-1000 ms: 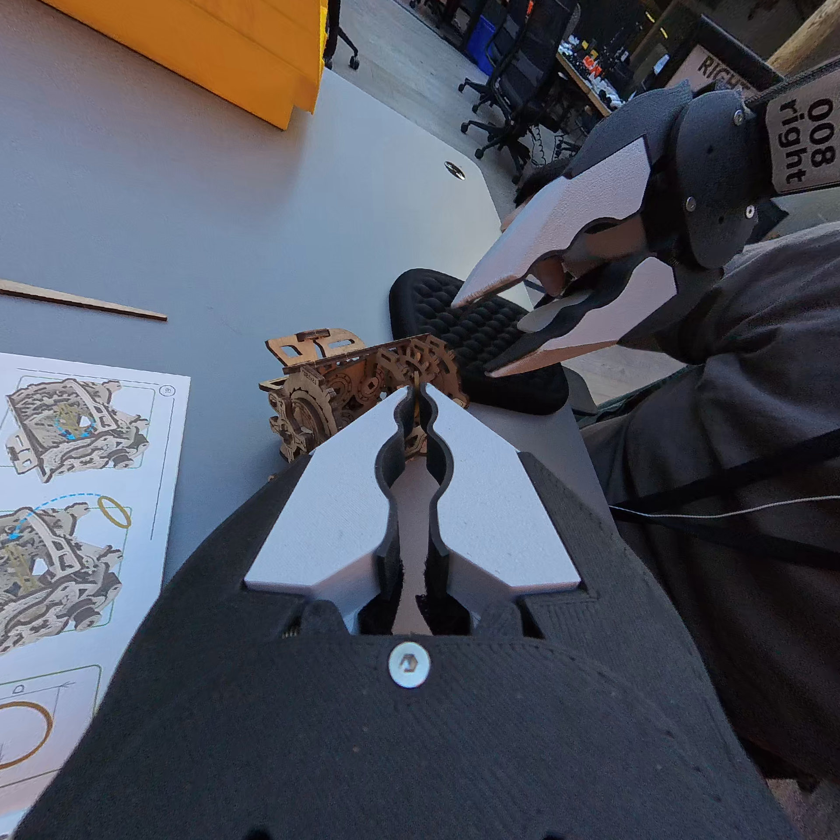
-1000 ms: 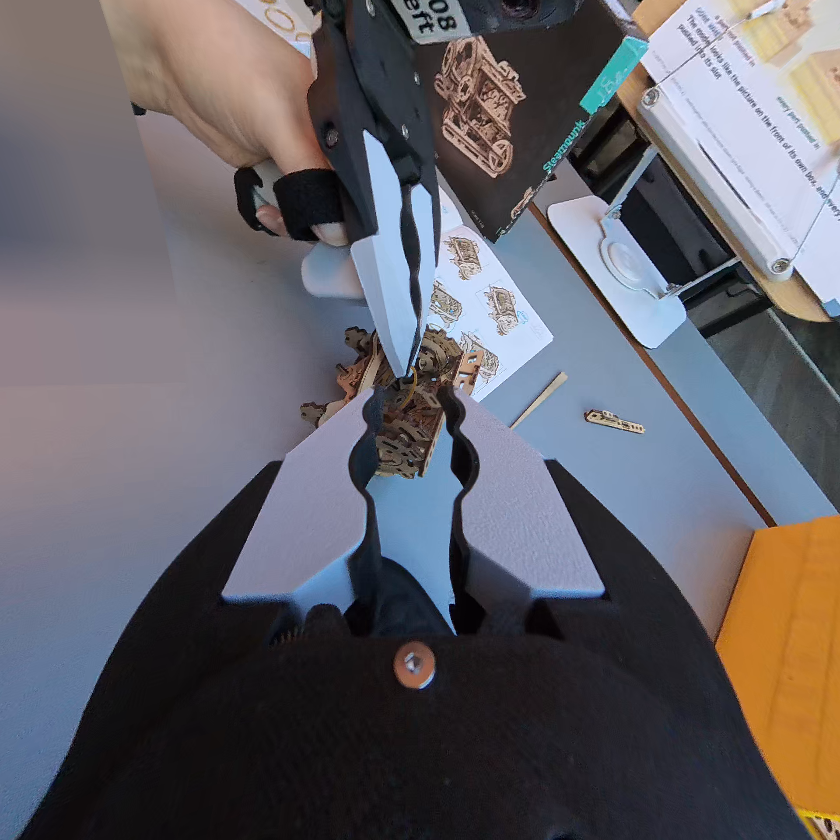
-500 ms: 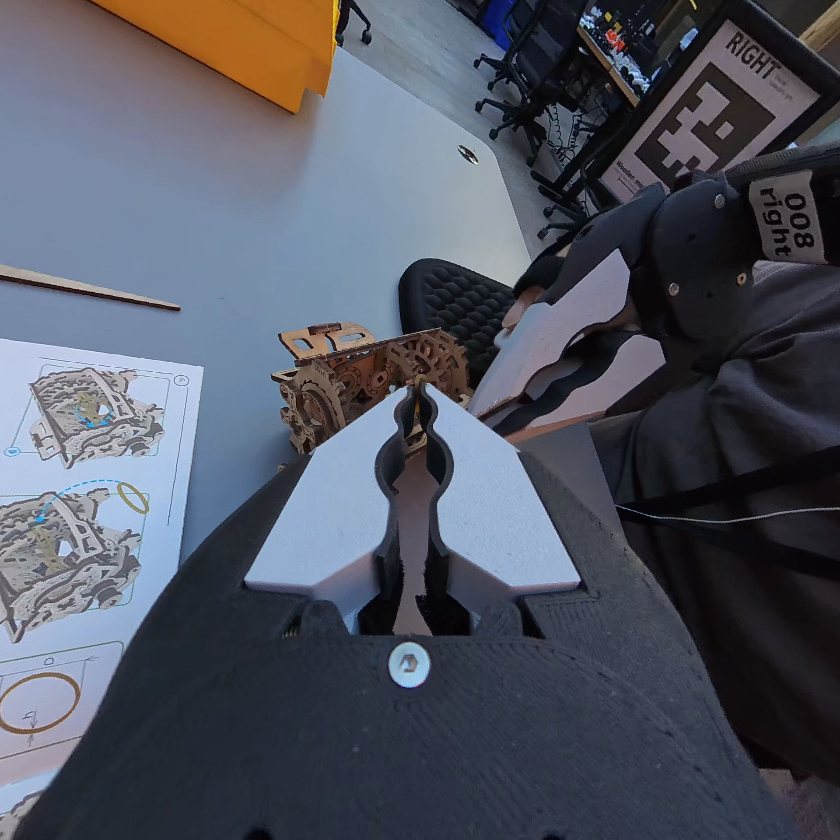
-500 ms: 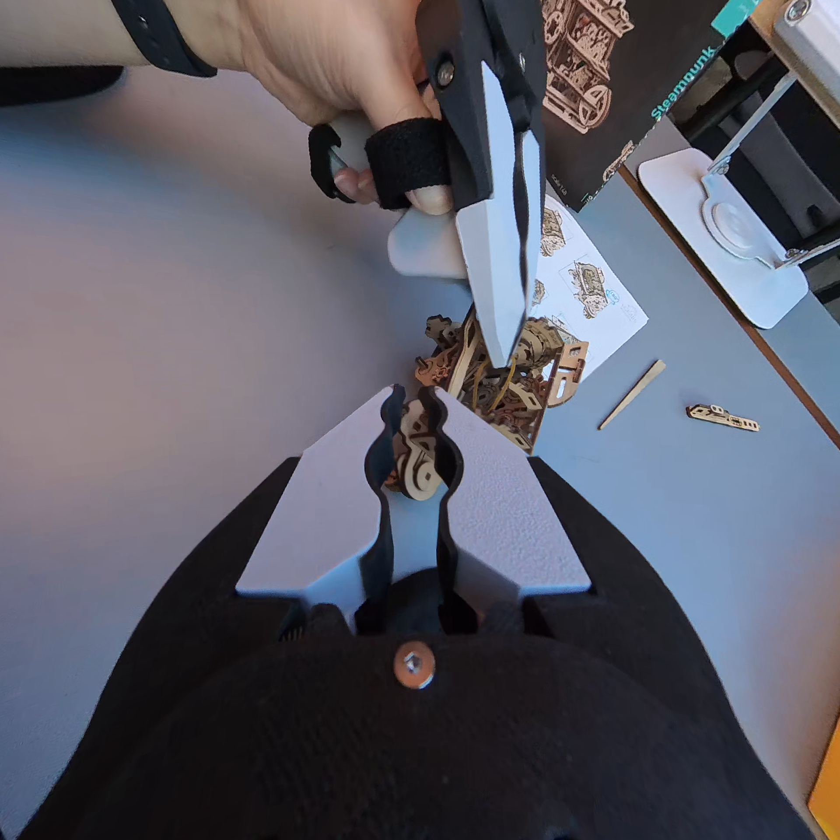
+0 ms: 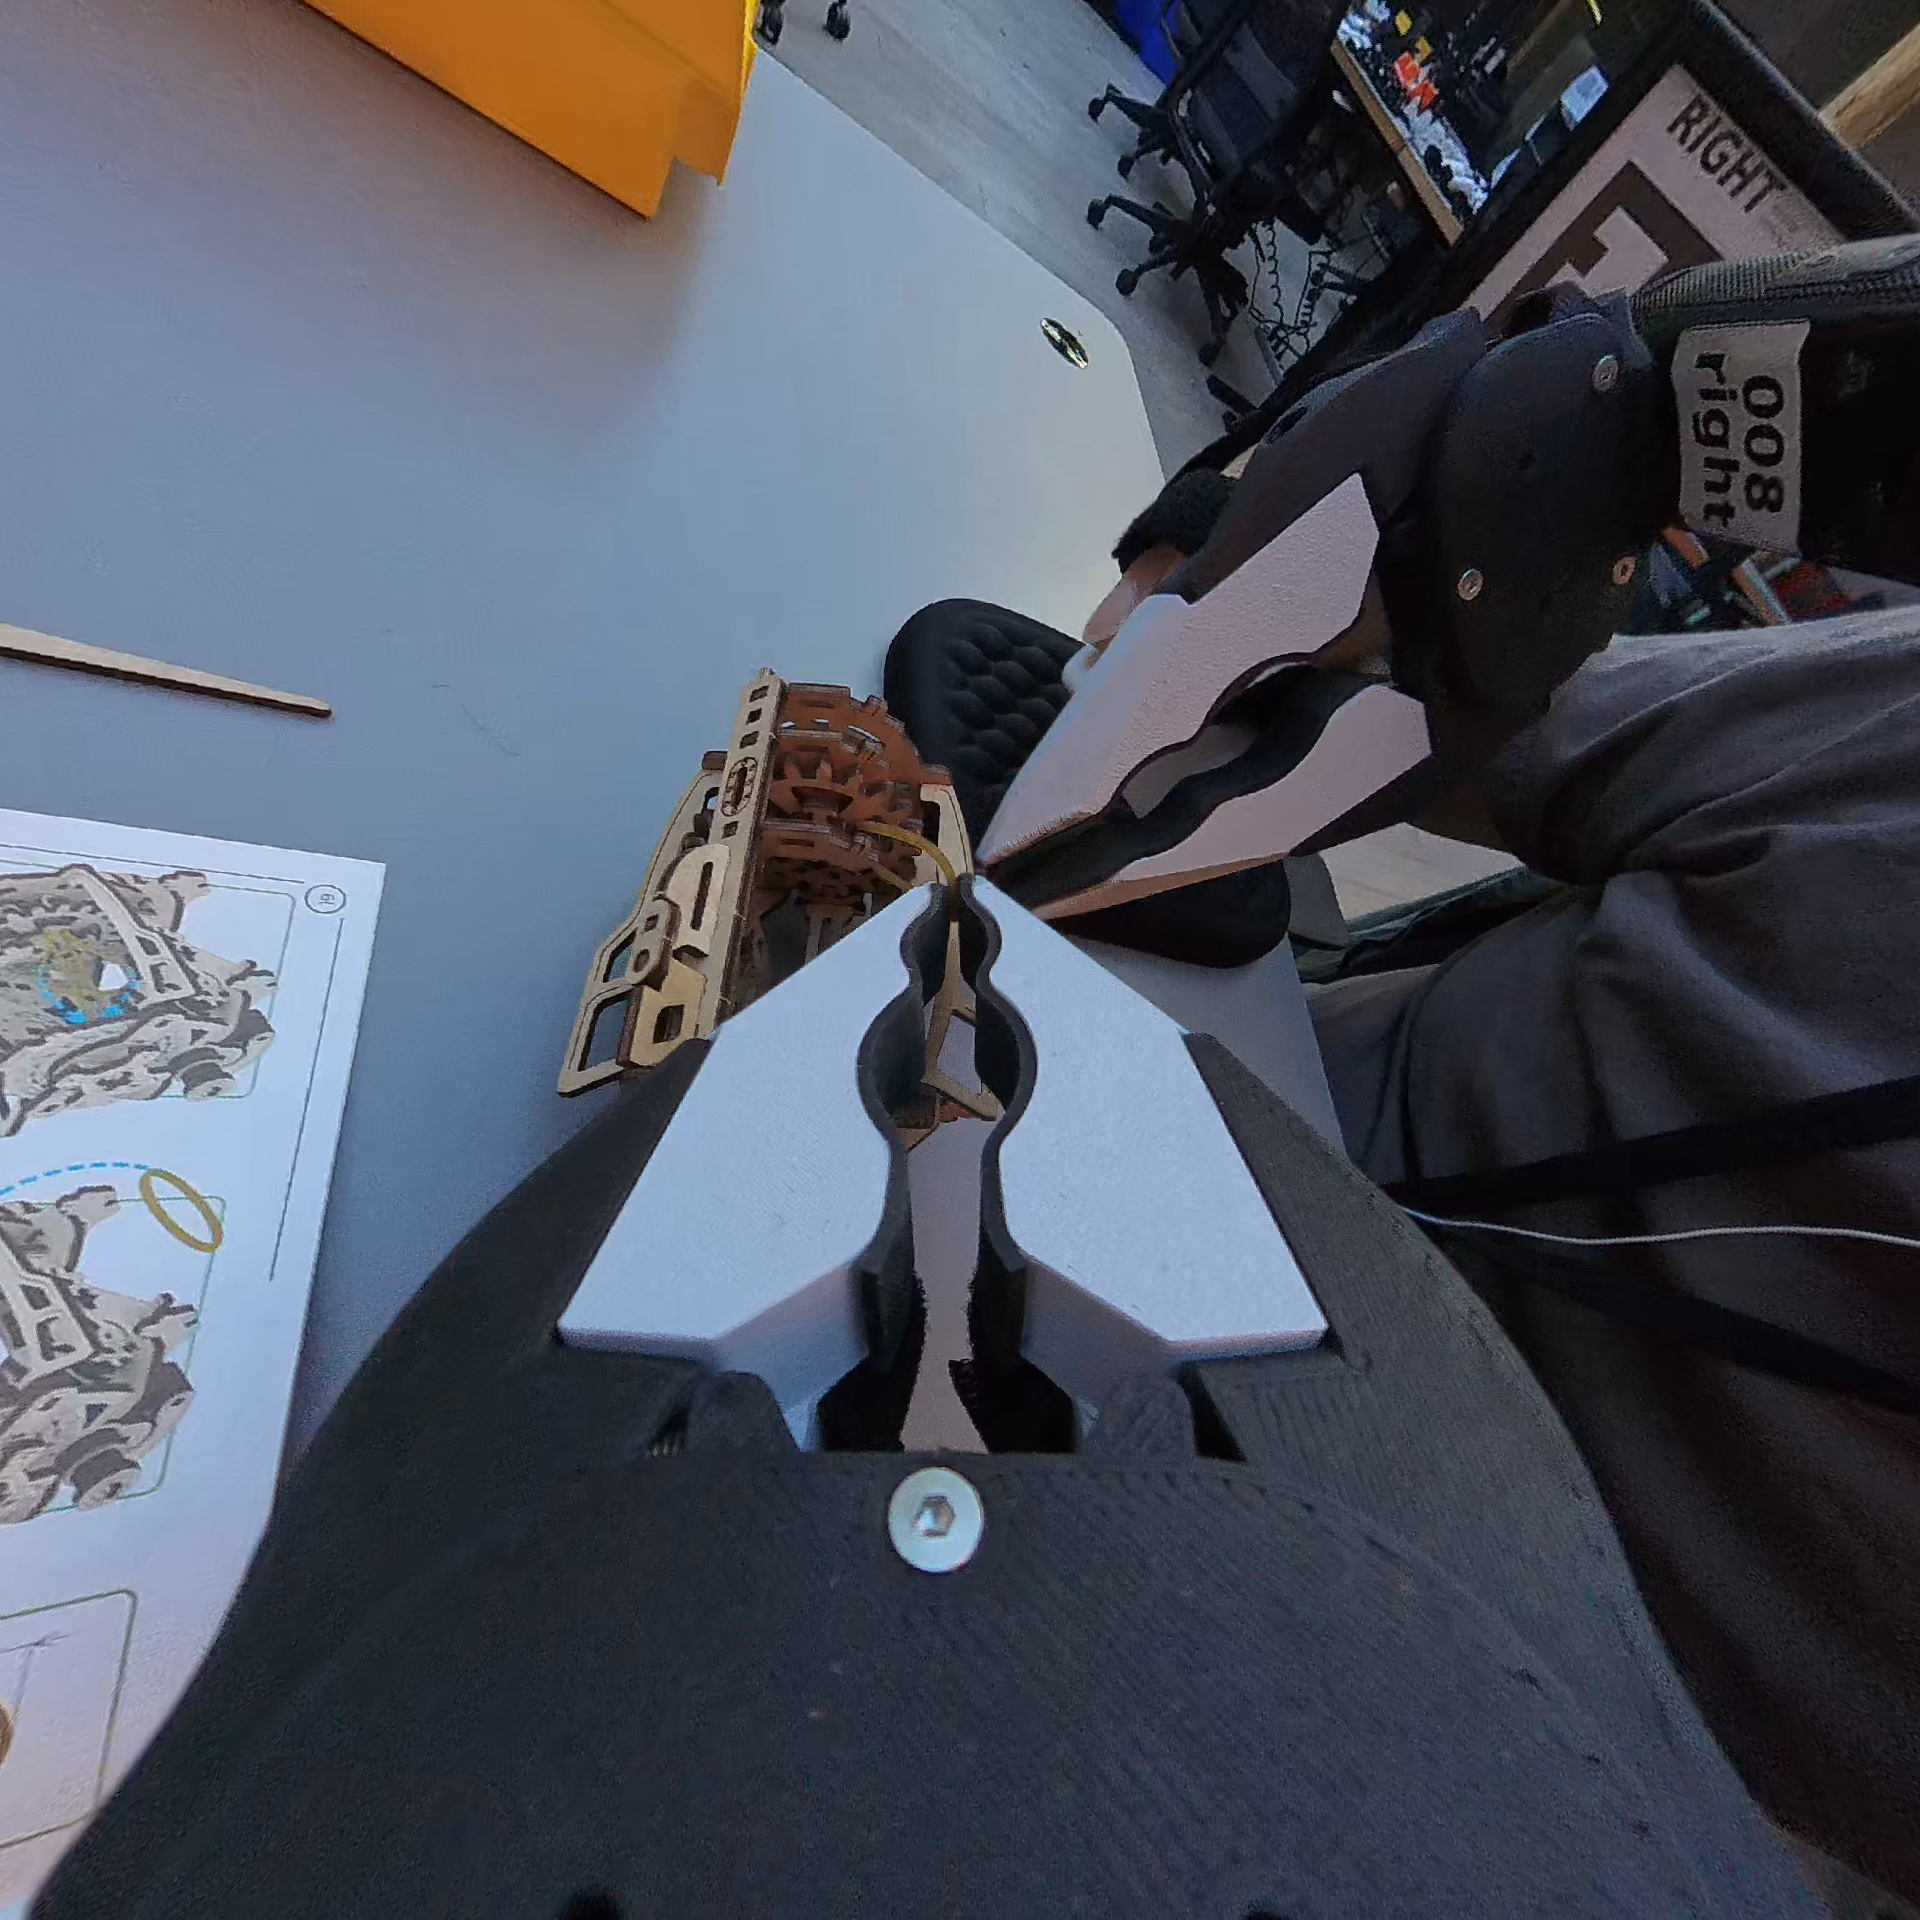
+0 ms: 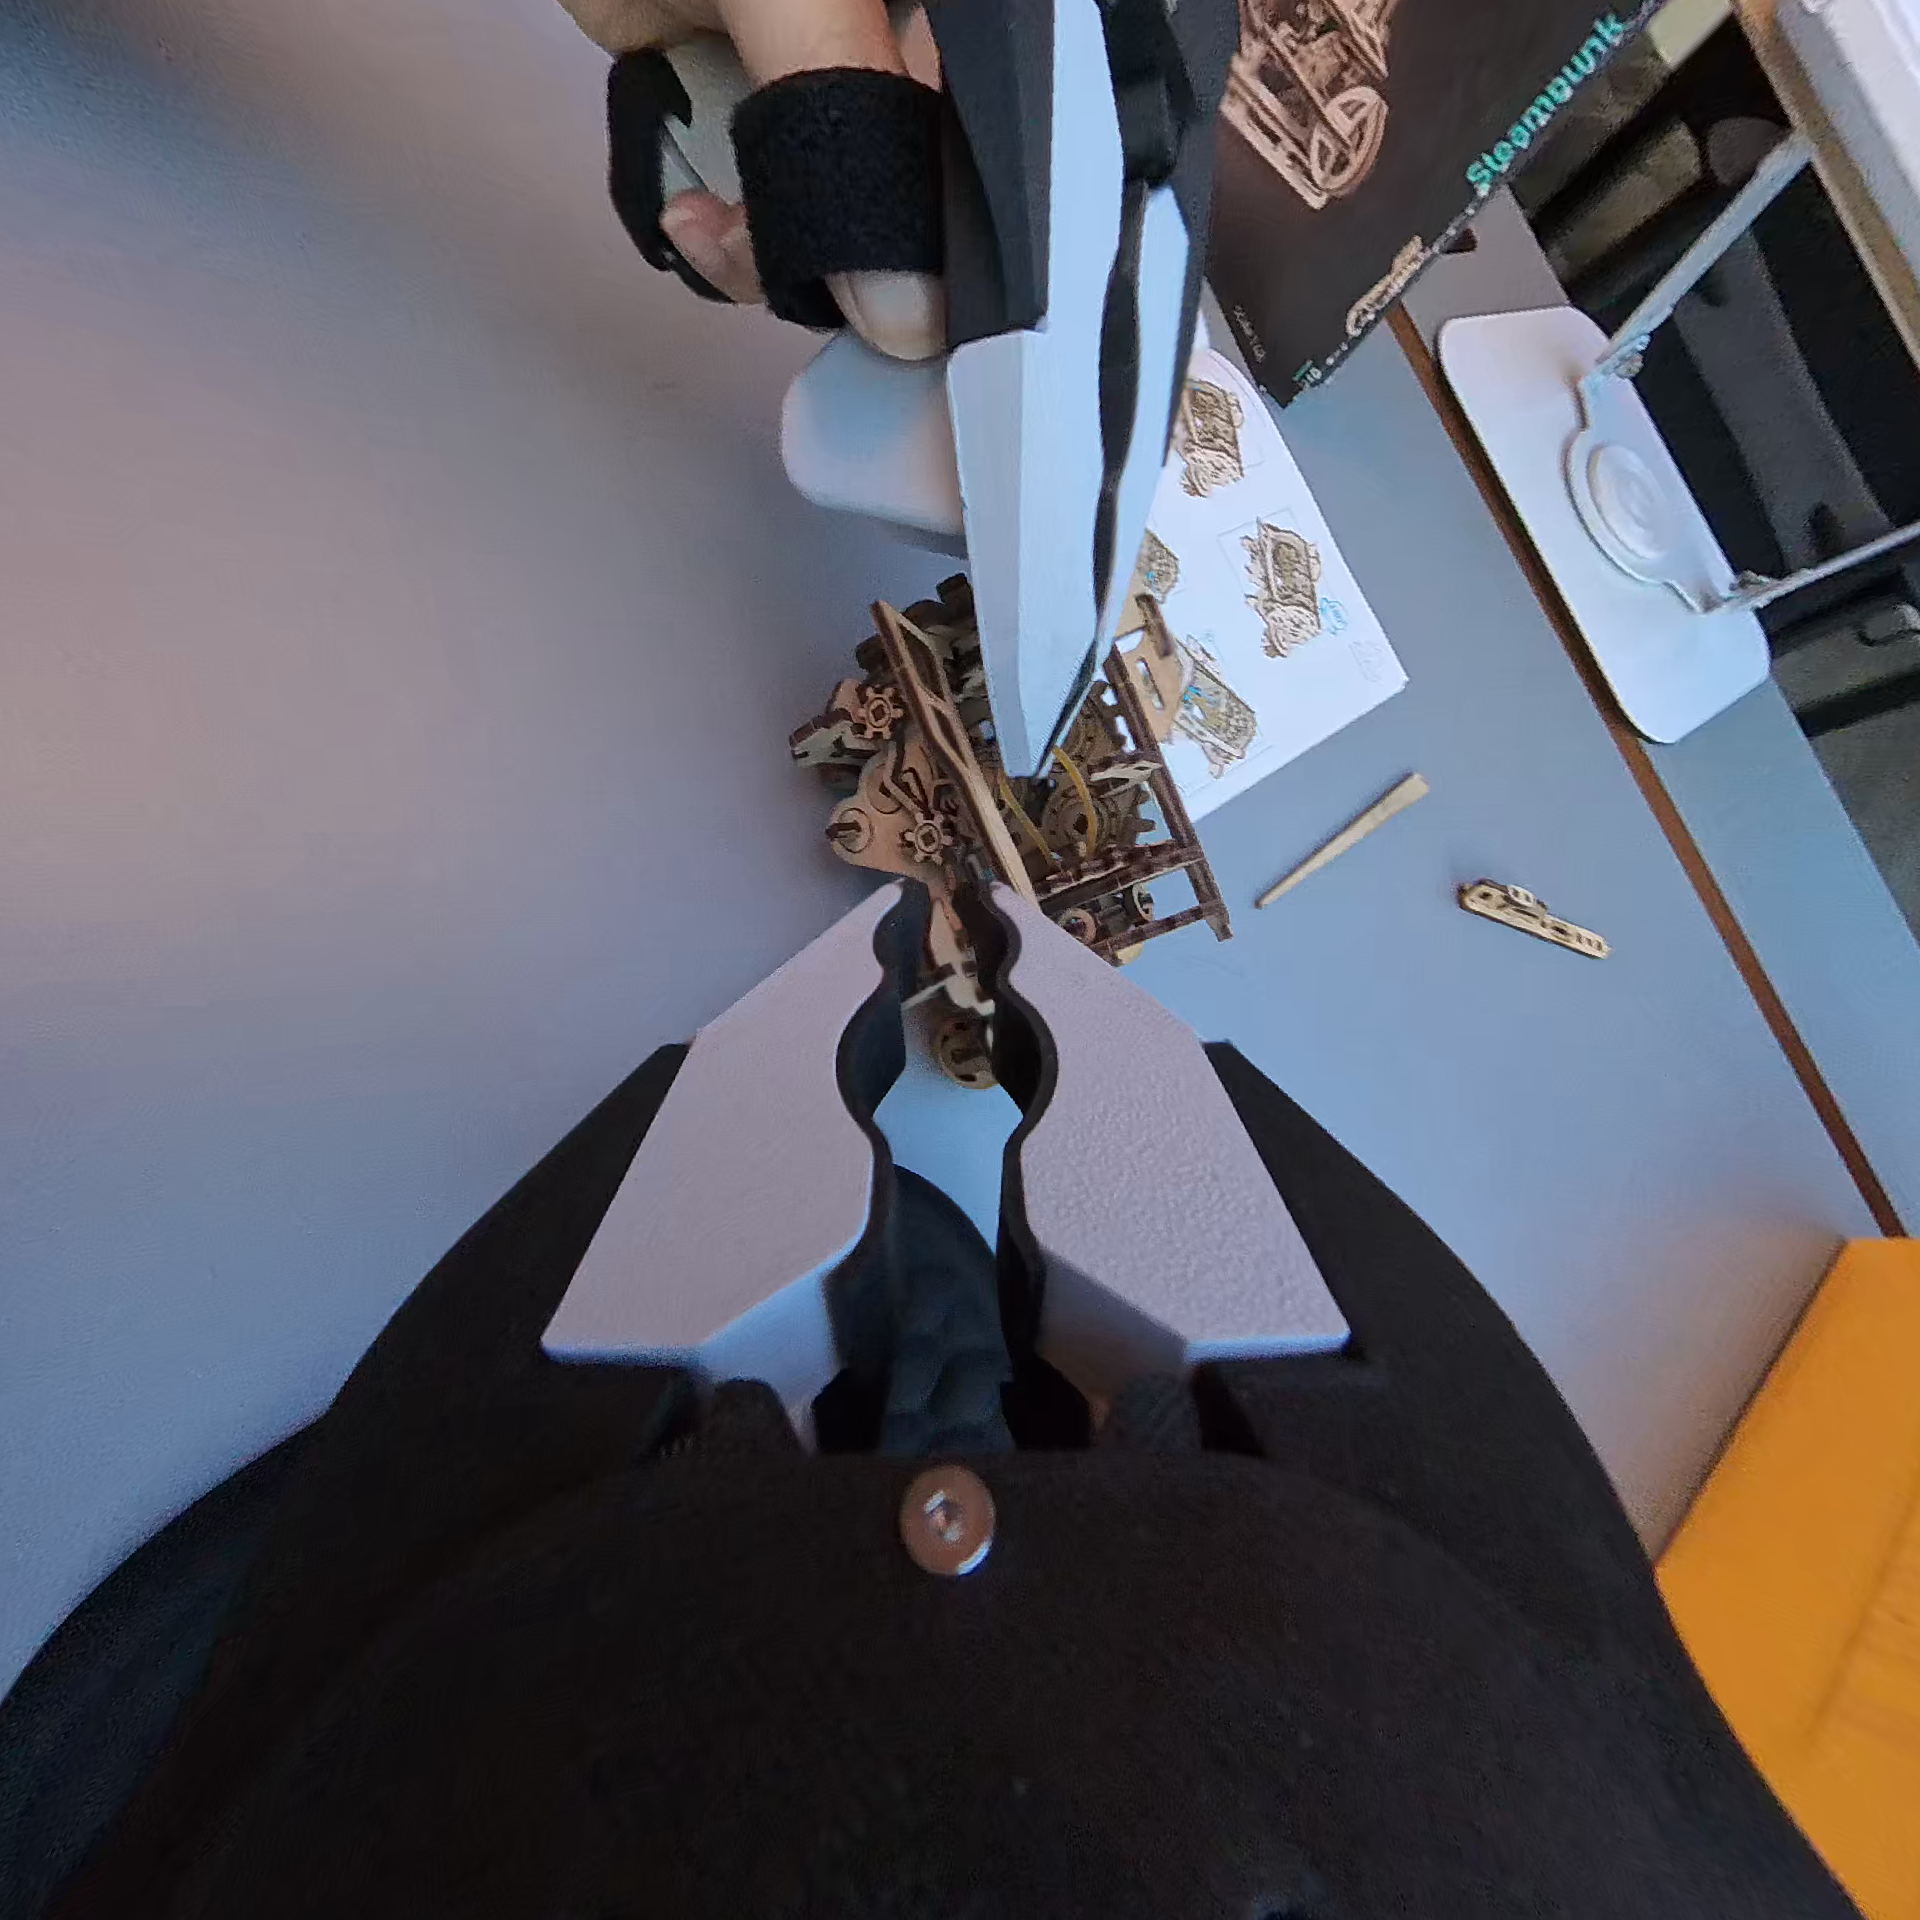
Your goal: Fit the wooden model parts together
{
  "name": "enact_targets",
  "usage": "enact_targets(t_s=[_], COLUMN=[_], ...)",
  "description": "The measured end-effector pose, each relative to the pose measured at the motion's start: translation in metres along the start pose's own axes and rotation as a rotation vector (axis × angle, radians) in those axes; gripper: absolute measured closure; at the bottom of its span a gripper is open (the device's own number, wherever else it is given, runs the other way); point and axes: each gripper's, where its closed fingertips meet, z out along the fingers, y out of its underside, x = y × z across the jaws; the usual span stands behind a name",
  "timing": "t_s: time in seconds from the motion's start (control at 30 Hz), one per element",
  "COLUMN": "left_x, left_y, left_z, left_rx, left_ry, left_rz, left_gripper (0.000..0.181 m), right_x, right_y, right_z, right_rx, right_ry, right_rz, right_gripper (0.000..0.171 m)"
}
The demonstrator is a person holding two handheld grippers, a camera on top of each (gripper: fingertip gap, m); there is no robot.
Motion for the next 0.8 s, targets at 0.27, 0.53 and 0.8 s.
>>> enact_targets(t_s=[0.27,0.53,0.8], left_x=[0.0,-0.005,-0.002], left_y=[-0.002,-0.008,-0.008], left_z=[0.002,-0.006,-0.006], left_rx=[0.023,0.089,0.089], left_ry=[-0.024,0.042,0.073], left_rz=[-0.067,-0.175,-0.191], left_gripper=[0.181,0.181,0.181], right_x=[0.013,0.024,0.027], right_y=[-0.028,-0.025,-0.019], right_z=[-0.015,0.008,0.015], right_rx=[0.166,0.189,0.153], right_ry=[0.076,0.09,0.103], right_rz=[-0.053,-0.138,-0.162], right_gripper=[0.157,0.148,0.154])
